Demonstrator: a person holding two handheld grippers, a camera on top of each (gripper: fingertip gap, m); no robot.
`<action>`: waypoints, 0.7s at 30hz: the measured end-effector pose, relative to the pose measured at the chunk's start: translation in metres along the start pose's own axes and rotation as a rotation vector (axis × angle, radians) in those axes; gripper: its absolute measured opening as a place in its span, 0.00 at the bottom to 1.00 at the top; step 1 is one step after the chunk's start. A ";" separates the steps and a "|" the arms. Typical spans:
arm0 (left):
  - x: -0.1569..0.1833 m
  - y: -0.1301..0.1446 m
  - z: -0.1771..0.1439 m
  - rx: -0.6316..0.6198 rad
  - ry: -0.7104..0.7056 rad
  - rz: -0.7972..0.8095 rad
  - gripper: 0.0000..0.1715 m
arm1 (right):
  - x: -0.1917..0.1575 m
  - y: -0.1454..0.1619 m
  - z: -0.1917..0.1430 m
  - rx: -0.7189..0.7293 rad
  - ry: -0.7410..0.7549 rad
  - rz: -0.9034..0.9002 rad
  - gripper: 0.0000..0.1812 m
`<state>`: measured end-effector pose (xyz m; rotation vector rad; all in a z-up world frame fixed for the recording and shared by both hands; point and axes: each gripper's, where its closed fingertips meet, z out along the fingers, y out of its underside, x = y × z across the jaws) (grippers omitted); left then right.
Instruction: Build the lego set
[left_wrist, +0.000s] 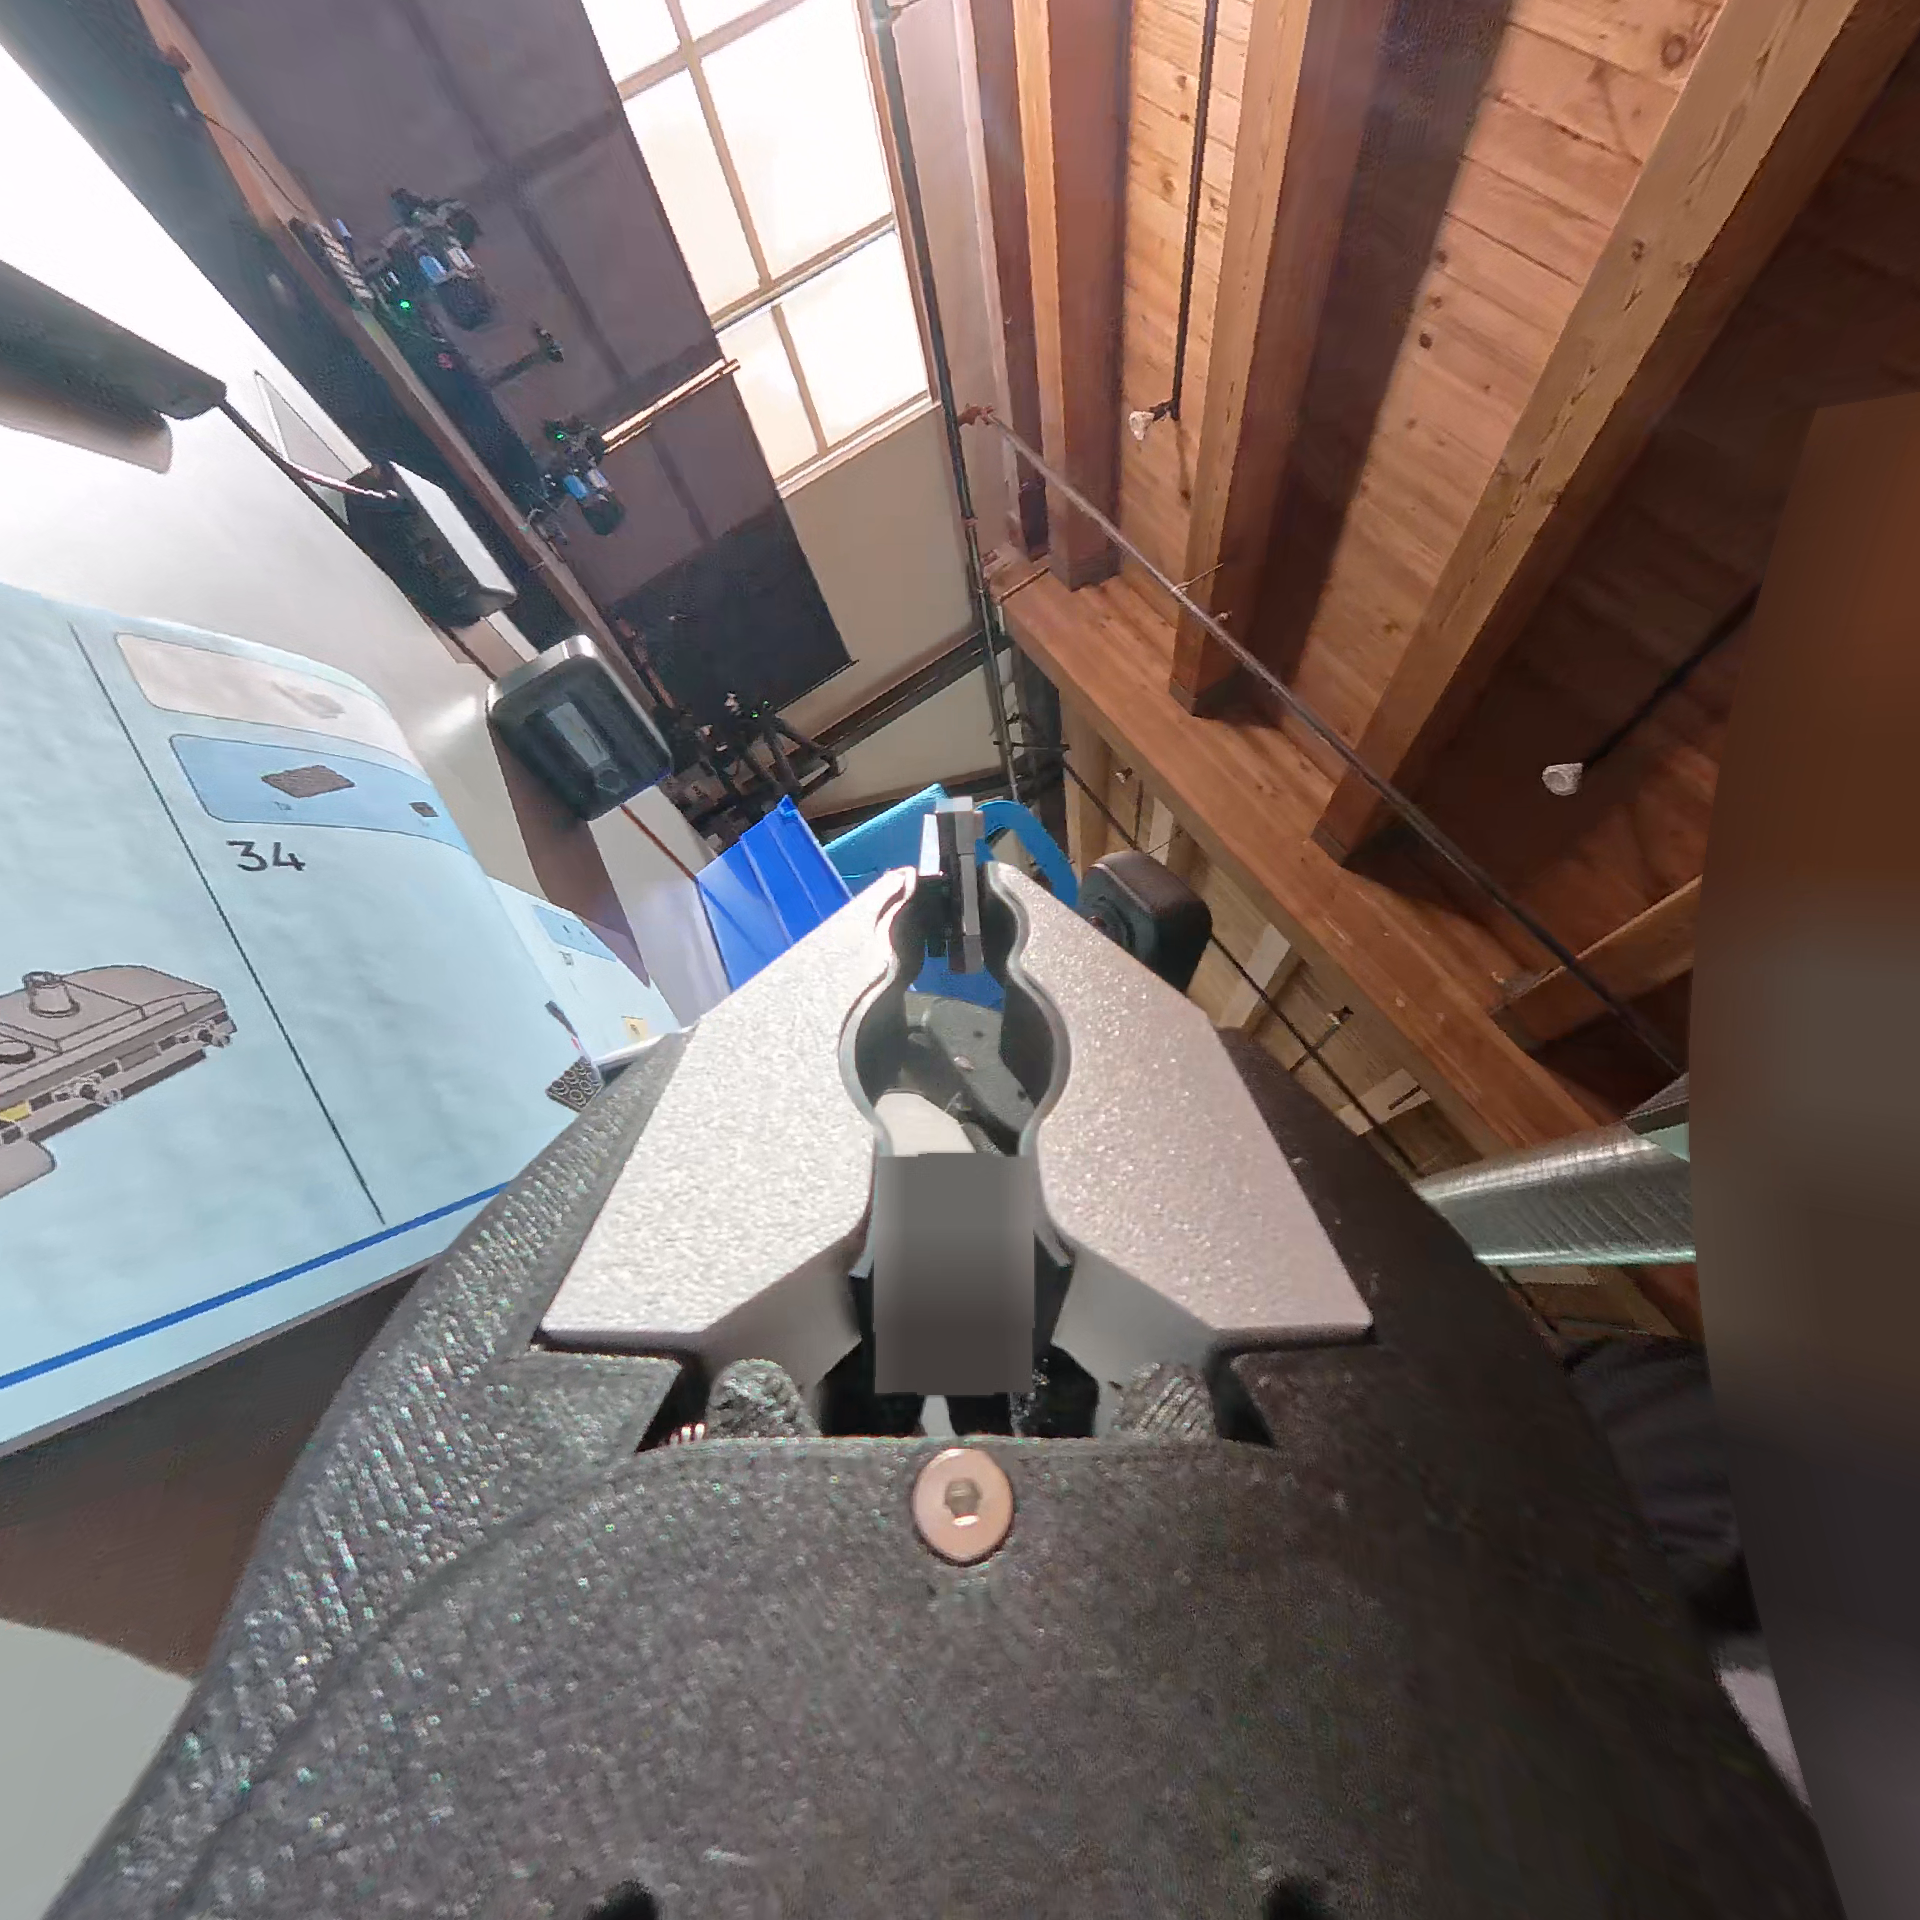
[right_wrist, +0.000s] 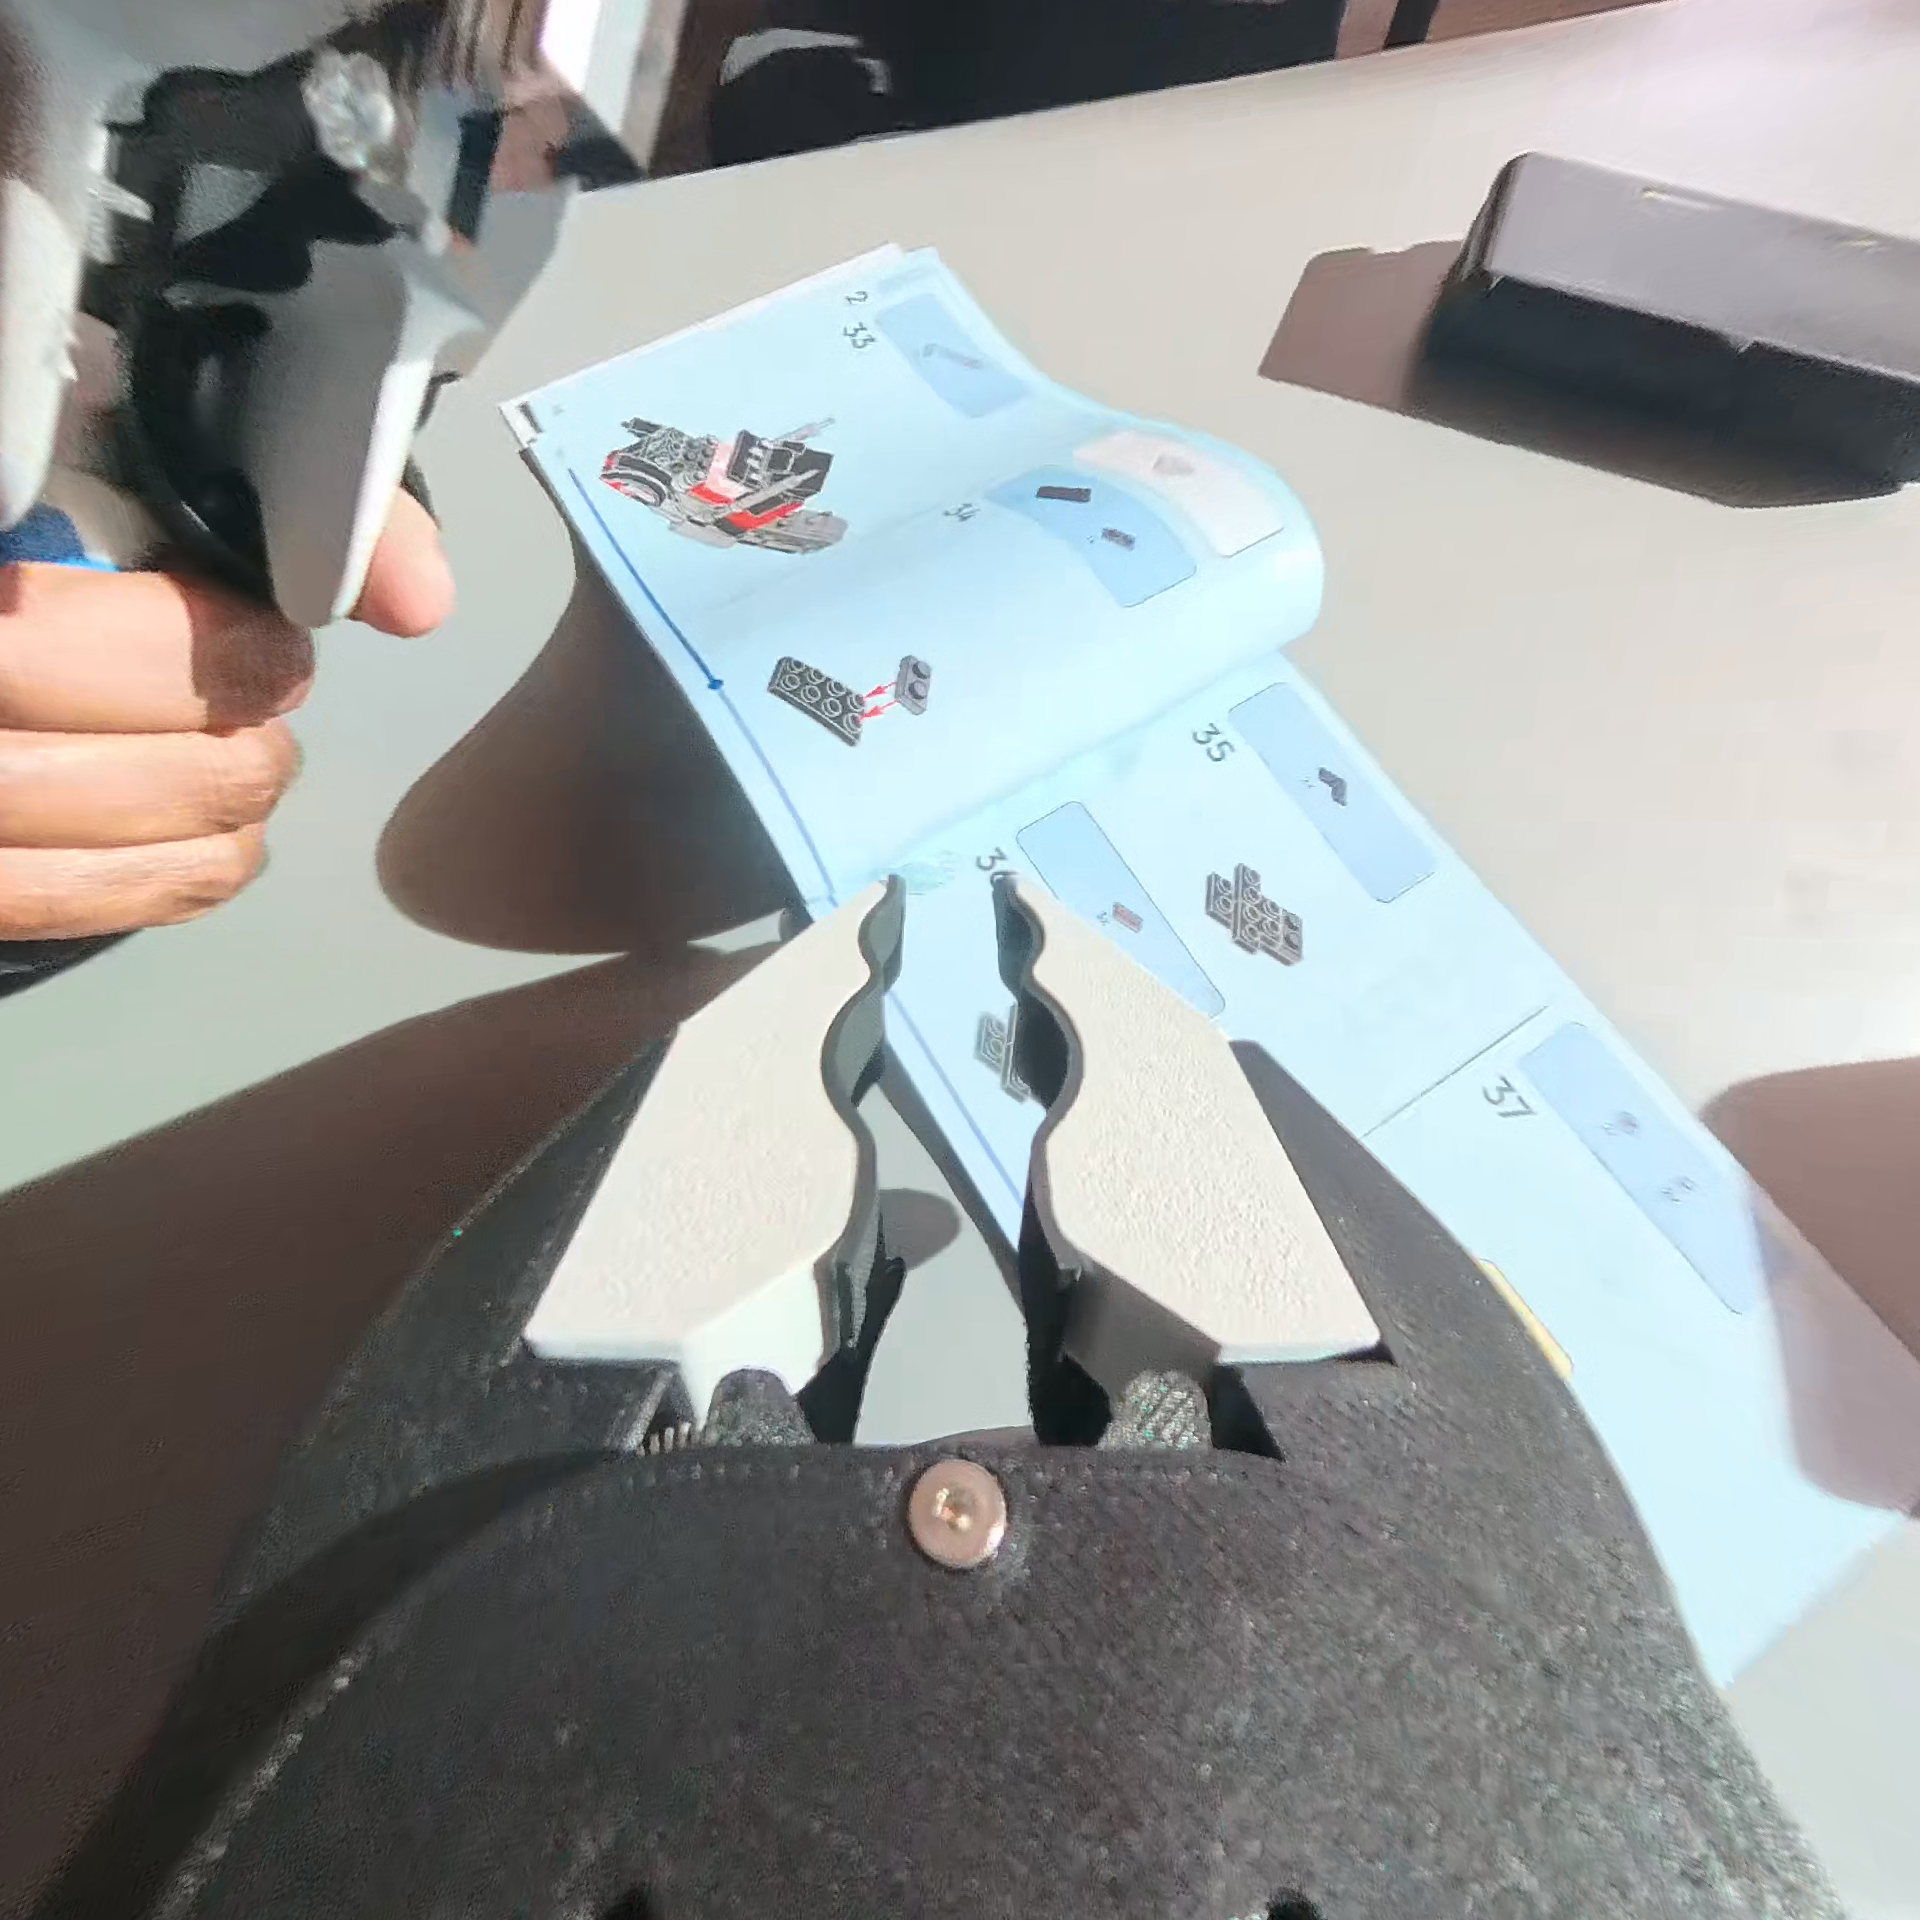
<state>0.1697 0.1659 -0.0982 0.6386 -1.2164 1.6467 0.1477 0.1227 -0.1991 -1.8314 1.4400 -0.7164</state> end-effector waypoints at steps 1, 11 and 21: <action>0.002 -0.002 -0.001 0.008 0.022 -0.007 0.05 | -0.001 0.001 0.002 -0.006 -0.003 -0.003 0.10; 0.005 0.001 0.005 0.011 0.063 -0.031 0.05 | -0.004 0.004 0.015 -0.073 -0.053 -0.029 0.09; 0.006 0.010 0.011 -0.019 0.062 -0.026 0.06 | -0.007 0.003 0.006 -0.049 -0.052 -0.004 0.05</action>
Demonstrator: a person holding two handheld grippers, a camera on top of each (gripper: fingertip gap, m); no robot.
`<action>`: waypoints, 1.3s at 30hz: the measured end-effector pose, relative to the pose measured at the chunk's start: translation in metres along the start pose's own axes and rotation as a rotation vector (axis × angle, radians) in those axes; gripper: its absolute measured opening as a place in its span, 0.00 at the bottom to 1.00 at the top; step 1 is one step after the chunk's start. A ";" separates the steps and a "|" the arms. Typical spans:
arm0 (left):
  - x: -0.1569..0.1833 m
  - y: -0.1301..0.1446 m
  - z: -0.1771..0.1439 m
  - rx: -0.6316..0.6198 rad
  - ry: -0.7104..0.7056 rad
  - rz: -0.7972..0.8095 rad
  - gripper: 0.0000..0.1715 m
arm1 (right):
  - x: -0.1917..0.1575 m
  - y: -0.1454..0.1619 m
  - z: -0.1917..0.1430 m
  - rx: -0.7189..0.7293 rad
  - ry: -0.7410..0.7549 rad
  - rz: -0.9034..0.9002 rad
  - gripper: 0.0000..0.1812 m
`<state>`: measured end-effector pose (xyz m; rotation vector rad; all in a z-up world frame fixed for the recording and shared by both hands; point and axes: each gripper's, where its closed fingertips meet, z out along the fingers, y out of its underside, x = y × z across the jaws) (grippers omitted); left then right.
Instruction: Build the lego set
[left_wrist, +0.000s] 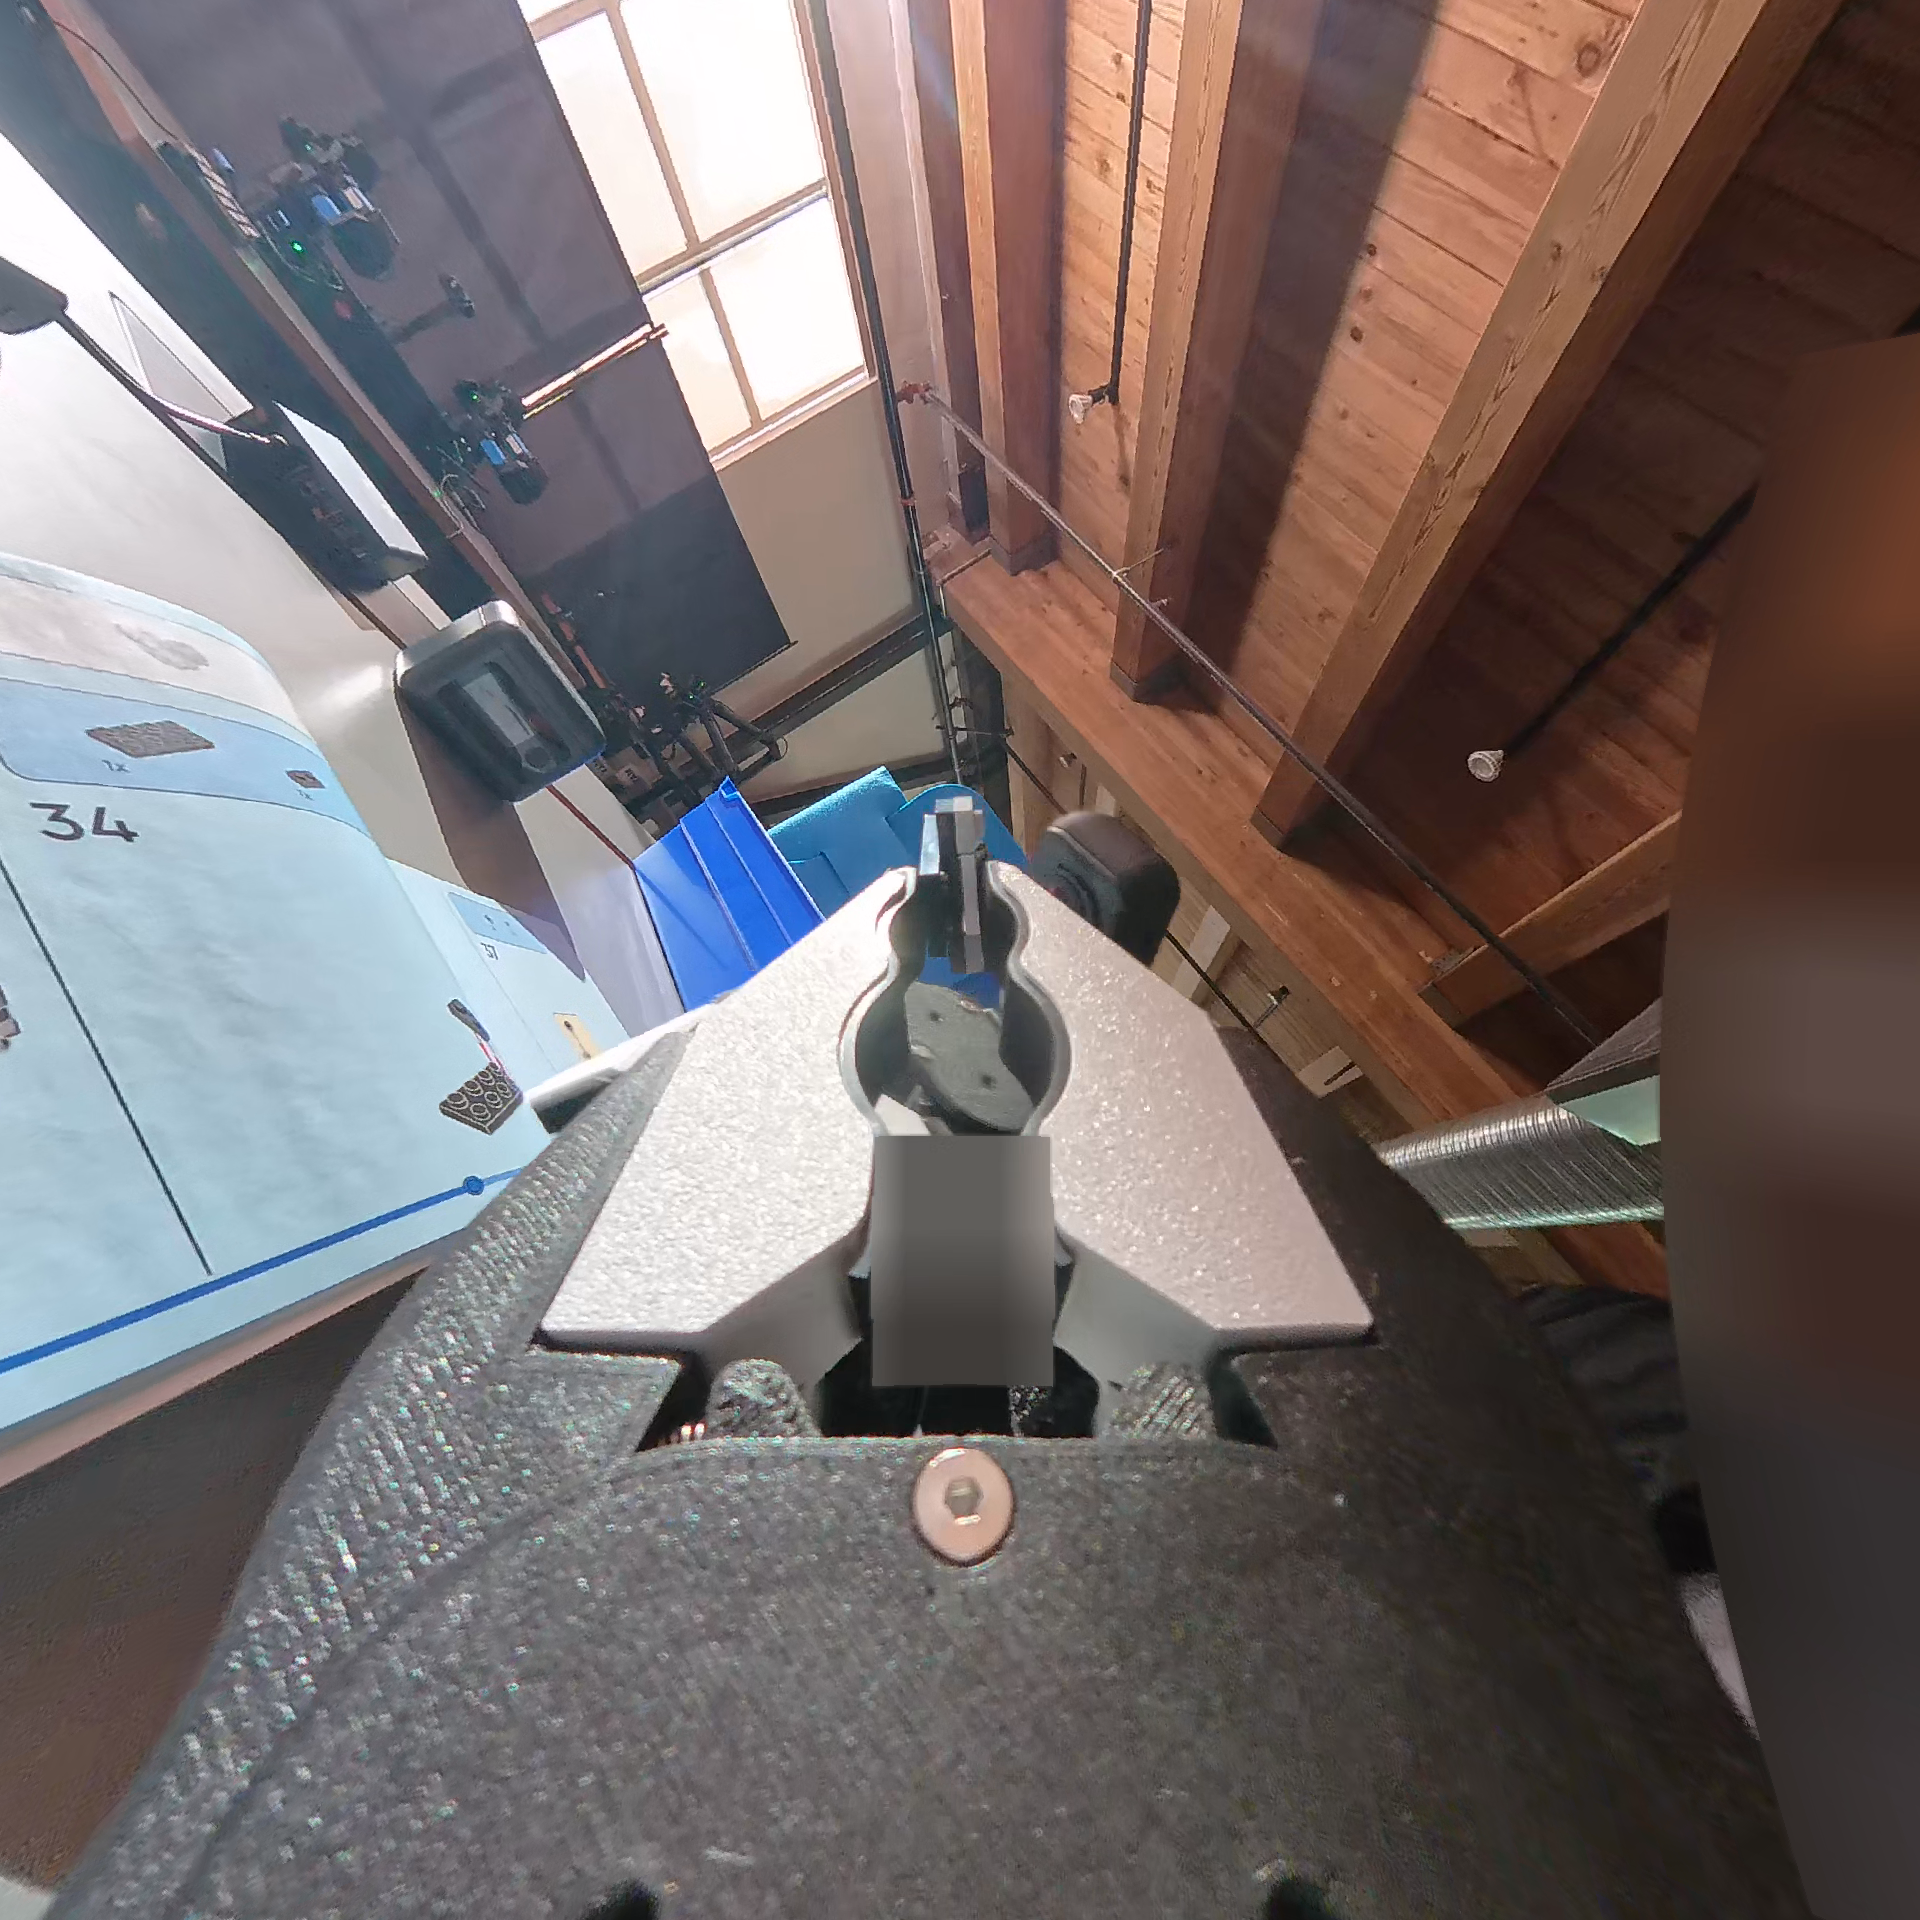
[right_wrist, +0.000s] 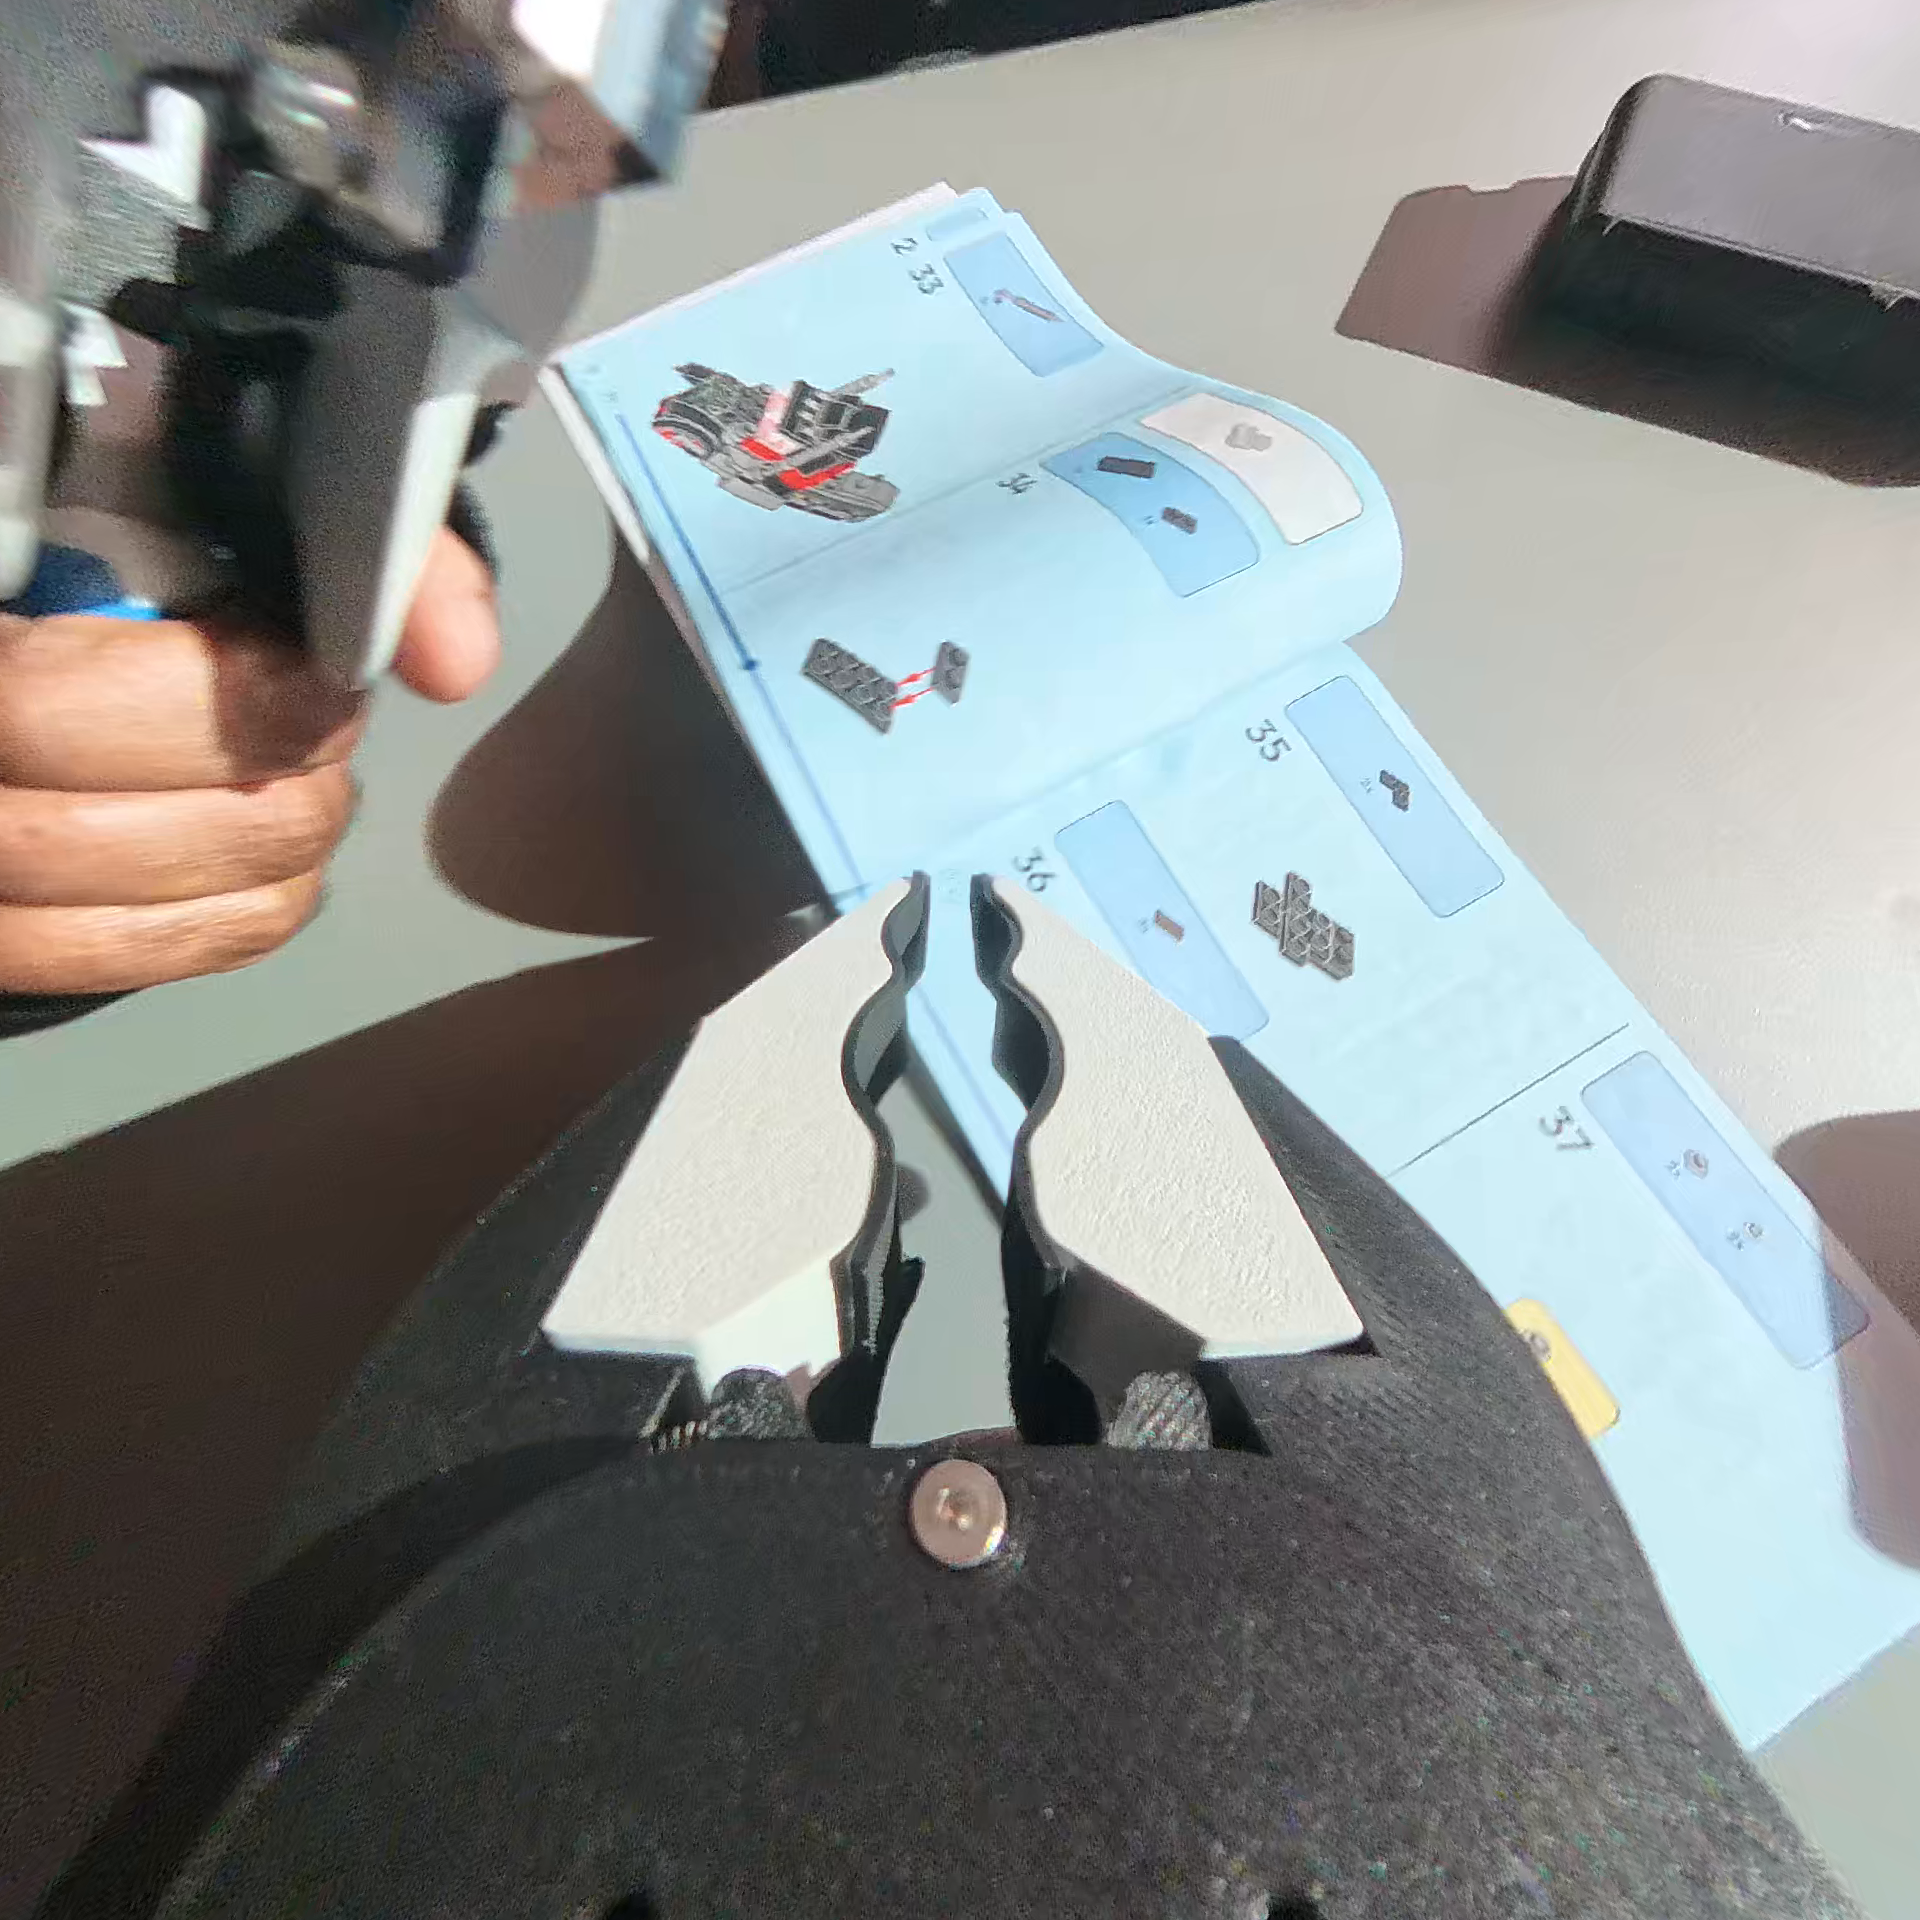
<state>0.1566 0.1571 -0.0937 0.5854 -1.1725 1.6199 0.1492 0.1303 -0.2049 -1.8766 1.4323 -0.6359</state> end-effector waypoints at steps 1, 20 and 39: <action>0.000 0.001 0.001 -0.006 -0.002 0.004 0.06 | -0.006 0.001 -0.008 0.010 -0.005 0.002 0.05; -0.003 0.063 0.055 -0.164 0.010 -0.052 0.06 | -0.009 0.100 -0.130 0.055 0.244 0.070 0.12; -0.001 0.059 0.052 -0.144 0.058 -0.105 0.06 | -0.049 0.111 -0.108 -0.059 0.048 -0.026 0.12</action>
